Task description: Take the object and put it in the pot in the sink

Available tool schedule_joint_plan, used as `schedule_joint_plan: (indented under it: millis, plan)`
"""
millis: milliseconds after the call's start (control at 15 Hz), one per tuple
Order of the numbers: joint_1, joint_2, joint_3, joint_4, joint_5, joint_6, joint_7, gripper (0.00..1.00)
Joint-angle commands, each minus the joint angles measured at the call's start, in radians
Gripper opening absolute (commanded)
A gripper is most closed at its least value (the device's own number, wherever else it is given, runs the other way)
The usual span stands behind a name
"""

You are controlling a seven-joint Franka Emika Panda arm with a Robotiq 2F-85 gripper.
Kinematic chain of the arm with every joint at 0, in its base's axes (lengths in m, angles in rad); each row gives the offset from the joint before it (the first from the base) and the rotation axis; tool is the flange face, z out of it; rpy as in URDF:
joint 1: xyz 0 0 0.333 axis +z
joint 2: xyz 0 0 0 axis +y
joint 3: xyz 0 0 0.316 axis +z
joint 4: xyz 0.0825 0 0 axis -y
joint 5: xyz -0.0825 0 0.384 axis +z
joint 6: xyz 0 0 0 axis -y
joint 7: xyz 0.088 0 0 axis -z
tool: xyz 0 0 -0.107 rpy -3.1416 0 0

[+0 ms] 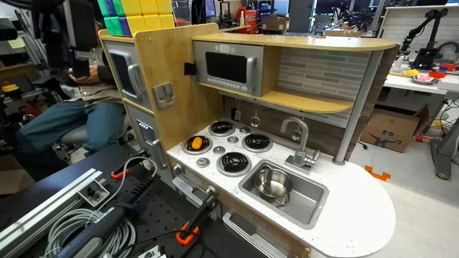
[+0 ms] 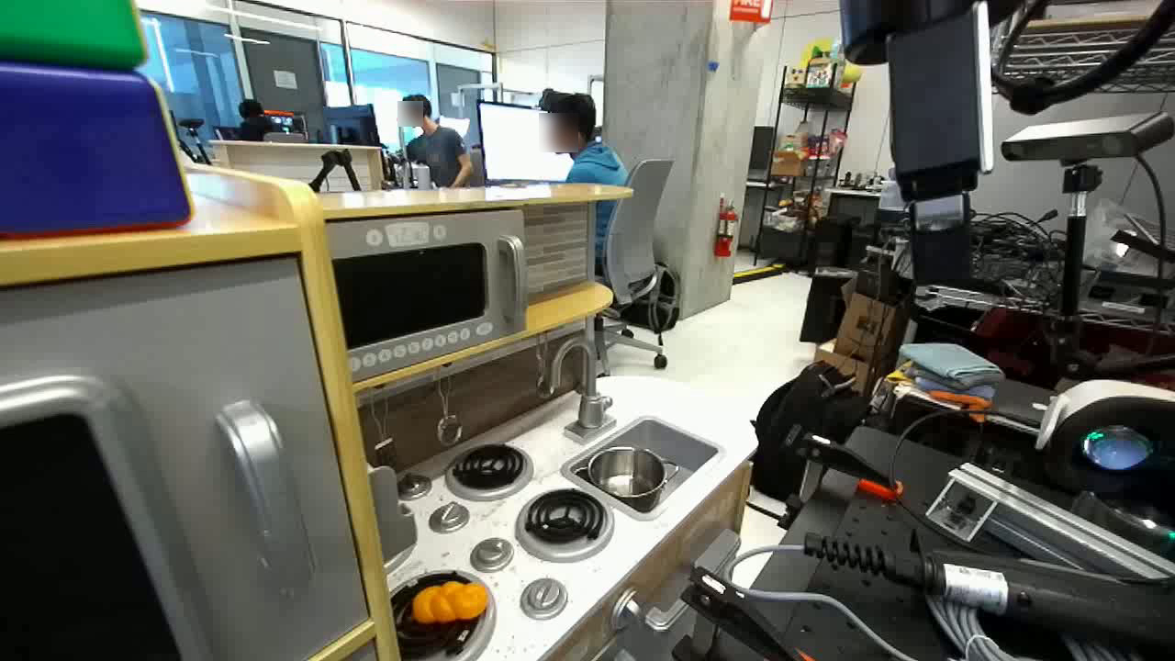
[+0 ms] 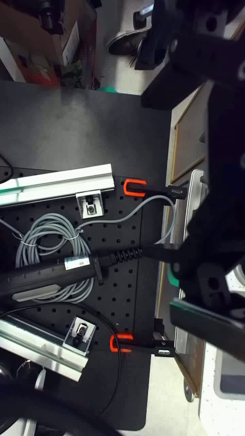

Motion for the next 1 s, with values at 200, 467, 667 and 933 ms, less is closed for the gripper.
schedule_joint_plan:
  millis: [200, 467, 667, 933]
  plan:
    - [0.001, 0.000, -0.001, 0.002, 0.000, -0.003, 0.000, 1.00]
    - [0.002, 0.027, 0.004, -0.007, 0.009, 0.088, 0.000, 1.00]
    - [0.007, 0.052, 0.003, -0.039, 0.026, 0.353, -0.007, 1.00]
    - [0.015, 0.151, -0.011, -0.038, 0.031, 0.693, -0.042, 1.00]
